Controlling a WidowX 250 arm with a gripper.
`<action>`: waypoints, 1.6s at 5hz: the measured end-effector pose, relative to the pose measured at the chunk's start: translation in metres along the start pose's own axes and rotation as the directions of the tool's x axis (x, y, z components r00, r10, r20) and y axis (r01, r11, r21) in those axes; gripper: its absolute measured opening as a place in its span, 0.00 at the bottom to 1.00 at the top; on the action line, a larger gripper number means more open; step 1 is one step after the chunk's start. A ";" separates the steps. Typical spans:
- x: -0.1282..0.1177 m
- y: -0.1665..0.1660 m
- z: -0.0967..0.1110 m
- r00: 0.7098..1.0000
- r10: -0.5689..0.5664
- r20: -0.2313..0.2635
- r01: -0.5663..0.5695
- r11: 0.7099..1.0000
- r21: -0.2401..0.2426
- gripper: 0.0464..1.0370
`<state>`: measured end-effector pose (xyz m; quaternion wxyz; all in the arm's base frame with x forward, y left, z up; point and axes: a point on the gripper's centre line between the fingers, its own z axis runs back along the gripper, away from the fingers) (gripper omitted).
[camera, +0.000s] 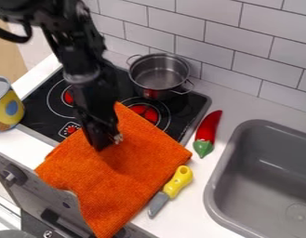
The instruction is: Moved the orange cloth to the left burner
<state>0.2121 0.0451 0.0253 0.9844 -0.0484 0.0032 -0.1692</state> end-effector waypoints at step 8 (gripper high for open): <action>0.028 0.082 -0.010 0.970 -0.241 0.029 0.227 0.940 0.253 0.01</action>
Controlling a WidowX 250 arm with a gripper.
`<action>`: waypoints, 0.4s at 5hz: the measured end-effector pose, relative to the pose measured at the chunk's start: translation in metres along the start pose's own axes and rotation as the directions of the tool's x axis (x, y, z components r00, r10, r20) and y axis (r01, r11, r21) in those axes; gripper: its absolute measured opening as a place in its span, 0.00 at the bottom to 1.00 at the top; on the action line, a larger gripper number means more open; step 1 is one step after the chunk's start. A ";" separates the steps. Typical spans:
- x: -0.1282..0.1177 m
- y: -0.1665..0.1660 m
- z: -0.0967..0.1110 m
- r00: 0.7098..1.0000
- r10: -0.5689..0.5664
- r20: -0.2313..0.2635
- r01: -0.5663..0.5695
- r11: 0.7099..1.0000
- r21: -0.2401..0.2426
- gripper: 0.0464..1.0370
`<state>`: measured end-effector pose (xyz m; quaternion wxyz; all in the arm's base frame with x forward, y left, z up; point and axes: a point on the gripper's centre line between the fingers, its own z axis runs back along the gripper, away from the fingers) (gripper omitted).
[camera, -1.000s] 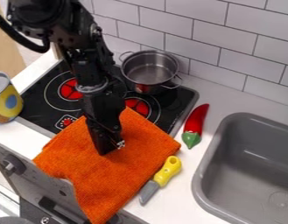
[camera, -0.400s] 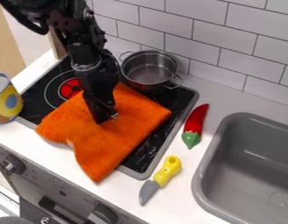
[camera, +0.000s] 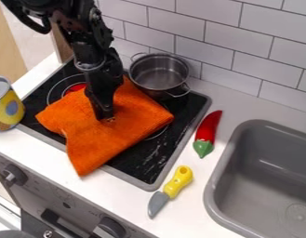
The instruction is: Moved the orange cloth to the left burner
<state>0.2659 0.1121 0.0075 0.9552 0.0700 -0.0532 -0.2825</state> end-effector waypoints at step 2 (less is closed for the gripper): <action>0.005 0.028 -0.003 1.000 -0.015 -0.012 0.016 0.999 0.046 0.01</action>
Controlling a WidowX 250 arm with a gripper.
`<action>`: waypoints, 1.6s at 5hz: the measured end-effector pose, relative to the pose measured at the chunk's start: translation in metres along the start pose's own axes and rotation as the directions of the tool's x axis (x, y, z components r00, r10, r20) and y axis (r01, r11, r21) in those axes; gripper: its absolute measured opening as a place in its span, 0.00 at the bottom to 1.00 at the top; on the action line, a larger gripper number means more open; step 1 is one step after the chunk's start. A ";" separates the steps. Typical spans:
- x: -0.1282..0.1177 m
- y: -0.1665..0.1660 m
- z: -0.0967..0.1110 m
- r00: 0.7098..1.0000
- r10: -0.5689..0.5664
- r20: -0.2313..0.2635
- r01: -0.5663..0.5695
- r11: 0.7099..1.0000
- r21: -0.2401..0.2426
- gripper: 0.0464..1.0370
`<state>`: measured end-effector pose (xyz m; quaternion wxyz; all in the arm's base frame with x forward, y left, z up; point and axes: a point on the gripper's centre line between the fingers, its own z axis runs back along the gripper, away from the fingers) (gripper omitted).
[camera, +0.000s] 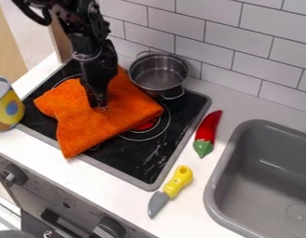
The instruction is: Moved the orange cloth to the left burner
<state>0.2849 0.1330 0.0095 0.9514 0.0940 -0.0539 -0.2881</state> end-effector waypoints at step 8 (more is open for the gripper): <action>-0.001 0.003 0.091 0.963 0.165 0.215 -0.124 0.974 -0.191 0.96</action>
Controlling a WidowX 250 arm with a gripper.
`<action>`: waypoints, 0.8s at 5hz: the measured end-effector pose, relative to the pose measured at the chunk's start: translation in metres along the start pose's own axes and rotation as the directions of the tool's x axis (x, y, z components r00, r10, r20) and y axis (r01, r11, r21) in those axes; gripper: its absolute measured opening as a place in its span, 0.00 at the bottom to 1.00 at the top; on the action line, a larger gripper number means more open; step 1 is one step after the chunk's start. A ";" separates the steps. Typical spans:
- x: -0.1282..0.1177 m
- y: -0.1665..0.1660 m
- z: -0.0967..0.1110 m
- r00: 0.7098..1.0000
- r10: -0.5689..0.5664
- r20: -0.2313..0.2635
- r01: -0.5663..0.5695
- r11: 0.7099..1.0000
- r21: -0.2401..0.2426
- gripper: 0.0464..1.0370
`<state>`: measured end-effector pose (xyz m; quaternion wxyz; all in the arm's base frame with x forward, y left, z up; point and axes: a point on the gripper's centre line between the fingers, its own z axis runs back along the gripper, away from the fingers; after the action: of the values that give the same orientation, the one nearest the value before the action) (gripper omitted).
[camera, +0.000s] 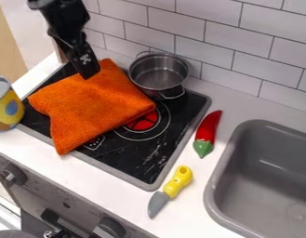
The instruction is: Moved the orange cloth to the left burner
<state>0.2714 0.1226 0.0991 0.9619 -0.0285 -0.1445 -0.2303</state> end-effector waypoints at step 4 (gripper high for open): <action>0.013 -0.027 -0.010 0.974 0.224 -0.012 -0.224 0.975 0.003 0.96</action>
<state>0.2731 0.0917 0.0935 0.9826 -0.0427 -0.1346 -0.1204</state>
